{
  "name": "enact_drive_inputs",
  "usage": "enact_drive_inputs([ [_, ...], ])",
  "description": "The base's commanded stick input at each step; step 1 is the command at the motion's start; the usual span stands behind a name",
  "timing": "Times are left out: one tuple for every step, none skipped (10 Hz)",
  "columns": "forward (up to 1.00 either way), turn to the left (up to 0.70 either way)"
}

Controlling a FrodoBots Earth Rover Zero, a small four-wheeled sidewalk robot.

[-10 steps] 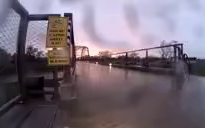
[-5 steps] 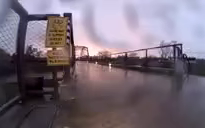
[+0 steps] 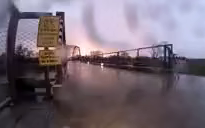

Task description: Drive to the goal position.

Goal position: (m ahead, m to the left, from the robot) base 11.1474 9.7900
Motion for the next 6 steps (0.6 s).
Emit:
enact_drive_inputs([
  [0.00, -0.04],
  [0.00, 0.00],
  [0.00, 0.00],
  [0.00, 0.00],
  [0.00, 0.00],
  [0.00, 0.00],
])
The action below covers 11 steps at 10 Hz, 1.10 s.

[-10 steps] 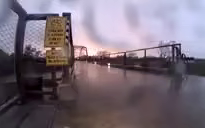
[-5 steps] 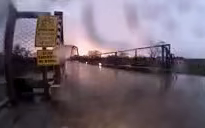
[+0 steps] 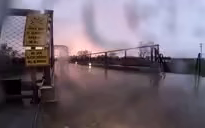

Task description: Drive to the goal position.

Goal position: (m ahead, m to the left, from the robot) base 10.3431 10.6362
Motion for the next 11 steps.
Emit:
enact_drive_inputs([
  [0.00, 0.00],
  [0.00, 0.00],
  [0.00, 0.00],
  [0.00, 0.00],
  [0.02, 0.00],
  [0.07, 0.00],
  [0.70, 0.00],
  [0.70, 0.00],
  [0.70, 0.00],
  [0.70, 0.00],
  [0.70, 0.00],
])
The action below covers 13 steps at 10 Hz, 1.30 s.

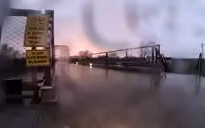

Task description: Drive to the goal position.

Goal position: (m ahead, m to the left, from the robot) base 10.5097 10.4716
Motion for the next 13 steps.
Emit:
enact_drive_inputs([
  [0.70, 0.00],
  [0.70, 0.00],
  [0.70, 0.00],
  [0.70, 0.00],
  [0.70, 0.00],
  [0.70, 0.00],
  [0.70, 0.00],
  [0.70, 0.00],
  [0.70, 0.00],
  [0.70, 0.00],
  [0.70, 0.00],
  [0.70, 0.00],
  [0.70, 0.00],
])
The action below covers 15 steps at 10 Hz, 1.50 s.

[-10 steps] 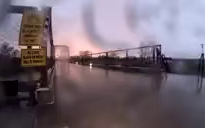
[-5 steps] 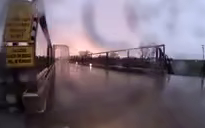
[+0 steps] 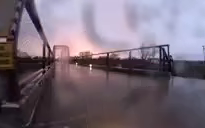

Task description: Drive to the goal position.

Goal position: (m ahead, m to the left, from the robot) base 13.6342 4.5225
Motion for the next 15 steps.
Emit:
enact_drive_inputs([
  [0.70, 0.00],
  [0.70, 0.00],
  [0.70, 0.00],
  [0.70, 0.00],
  [0.70, 0.00],
  [0.70, 0.00],
  [0.70, 0.00],
  [0.70, 0.00],
  [0.70, 0.00],
  [0.70, 0.00],
  [0.70, 0.00],
  [0.70, 0.00],
  [0.70, 0.00],
  [0.70, 0.00],
  [0.70, 0.00],
])
